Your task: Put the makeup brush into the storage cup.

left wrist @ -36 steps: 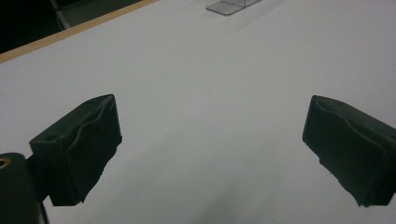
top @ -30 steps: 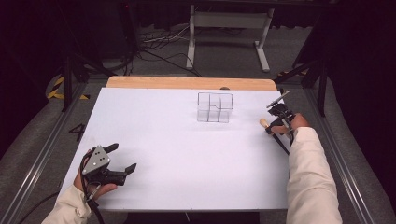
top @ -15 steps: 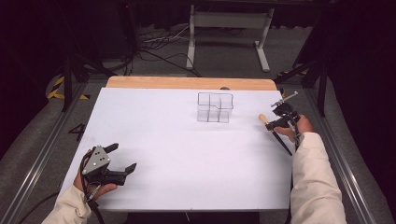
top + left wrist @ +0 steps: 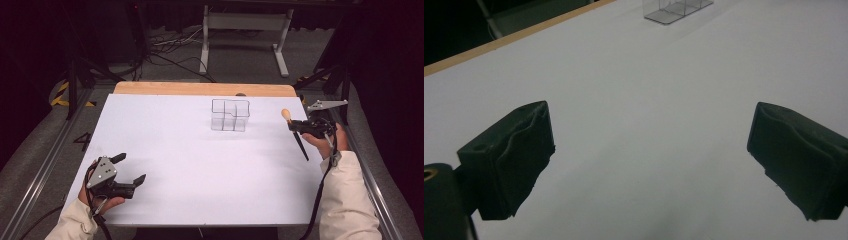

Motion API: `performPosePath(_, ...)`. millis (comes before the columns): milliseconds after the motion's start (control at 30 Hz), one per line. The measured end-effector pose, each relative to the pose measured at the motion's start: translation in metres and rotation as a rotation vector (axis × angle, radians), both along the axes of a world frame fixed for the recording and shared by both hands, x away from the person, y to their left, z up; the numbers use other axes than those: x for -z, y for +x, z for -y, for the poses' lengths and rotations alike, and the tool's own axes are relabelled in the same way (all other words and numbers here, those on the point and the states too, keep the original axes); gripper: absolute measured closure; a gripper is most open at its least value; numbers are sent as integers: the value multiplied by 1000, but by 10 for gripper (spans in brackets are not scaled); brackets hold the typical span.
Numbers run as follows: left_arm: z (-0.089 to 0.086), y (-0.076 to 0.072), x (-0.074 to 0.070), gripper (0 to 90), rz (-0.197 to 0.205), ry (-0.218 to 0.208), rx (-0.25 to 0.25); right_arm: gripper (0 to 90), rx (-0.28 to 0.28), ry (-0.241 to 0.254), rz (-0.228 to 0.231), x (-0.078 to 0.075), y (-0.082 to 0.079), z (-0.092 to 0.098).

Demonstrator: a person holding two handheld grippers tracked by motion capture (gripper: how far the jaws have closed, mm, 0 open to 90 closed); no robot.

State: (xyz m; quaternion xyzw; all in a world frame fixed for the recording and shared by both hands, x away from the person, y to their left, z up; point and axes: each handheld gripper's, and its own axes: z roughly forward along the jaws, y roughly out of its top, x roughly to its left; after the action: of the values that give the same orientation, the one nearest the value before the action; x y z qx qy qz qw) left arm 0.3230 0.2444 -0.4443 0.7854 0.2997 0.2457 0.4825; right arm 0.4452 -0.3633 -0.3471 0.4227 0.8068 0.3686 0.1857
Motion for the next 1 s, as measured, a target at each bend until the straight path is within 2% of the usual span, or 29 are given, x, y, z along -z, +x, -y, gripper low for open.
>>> performPosePath(167,0,-1,-1,48,15,-2,-5,794,-1,63,98,-9,-11,-1)
performPosePath(200,0,-1,-1,48,15,-2,-5,794,-1,63,98,-9,-11,-1)
performPosePath(533,-1,-1,-1,43,21,-13,0,794,-7,139,240,-18,-19,-11)
performPosePath(567,-1,-1,-1,43,21,-13,0,794,-7,139,240,-18,-19,-11)
performPosePath(667,-1,-1,-1,43,19,-15,1,794,-2,173,286,-19,-20,-14)
performPosePath(700,-1,-1,-1,43,17,-14,1,794,-2,173,286,-19,-20,-14)
performPosePath(833,-1,-1,-1,43,18,-14,1,794,-17,201,339,-20,-21,-20)
performPosePath(1000,-1,-1,-1,43,20,-17,-1,794,-25,237,380,-22,-22,-27)
